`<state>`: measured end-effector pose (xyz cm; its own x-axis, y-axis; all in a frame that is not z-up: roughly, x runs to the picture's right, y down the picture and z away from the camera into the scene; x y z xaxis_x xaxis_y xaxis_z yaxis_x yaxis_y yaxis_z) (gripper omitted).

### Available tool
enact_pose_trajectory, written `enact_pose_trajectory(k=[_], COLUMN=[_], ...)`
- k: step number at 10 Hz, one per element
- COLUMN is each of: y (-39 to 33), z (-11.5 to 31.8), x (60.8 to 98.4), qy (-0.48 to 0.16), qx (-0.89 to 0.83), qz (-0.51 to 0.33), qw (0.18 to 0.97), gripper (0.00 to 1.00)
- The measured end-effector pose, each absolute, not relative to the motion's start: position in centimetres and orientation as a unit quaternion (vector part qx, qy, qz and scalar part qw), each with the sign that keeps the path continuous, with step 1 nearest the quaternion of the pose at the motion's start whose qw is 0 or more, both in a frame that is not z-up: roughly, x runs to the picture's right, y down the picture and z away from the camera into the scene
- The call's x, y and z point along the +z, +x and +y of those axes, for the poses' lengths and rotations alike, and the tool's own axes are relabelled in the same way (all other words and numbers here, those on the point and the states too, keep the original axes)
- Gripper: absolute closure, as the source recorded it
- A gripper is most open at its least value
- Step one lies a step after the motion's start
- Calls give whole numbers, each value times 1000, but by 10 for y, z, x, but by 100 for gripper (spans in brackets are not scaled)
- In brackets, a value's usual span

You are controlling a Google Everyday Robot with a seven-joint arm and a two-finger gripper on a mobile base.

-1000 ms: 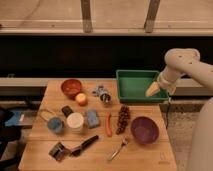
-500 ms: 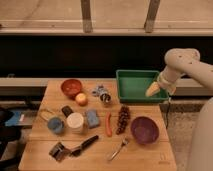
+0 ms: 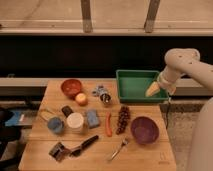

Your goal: Place towel in metal cup

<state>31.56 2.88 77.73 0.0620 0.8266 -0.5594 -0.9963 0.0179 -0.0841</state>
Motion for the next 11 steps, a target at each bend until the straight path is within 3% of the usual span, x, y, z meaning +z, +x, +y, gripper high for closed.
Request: enact_pose_trajectory(k=[6,11], y=[316,258], z=[27,-26], x=[776,796], qy=[-232,-246], qx=[657,593], qz=[181,160], qw=[694,750], gripper=[20,20])
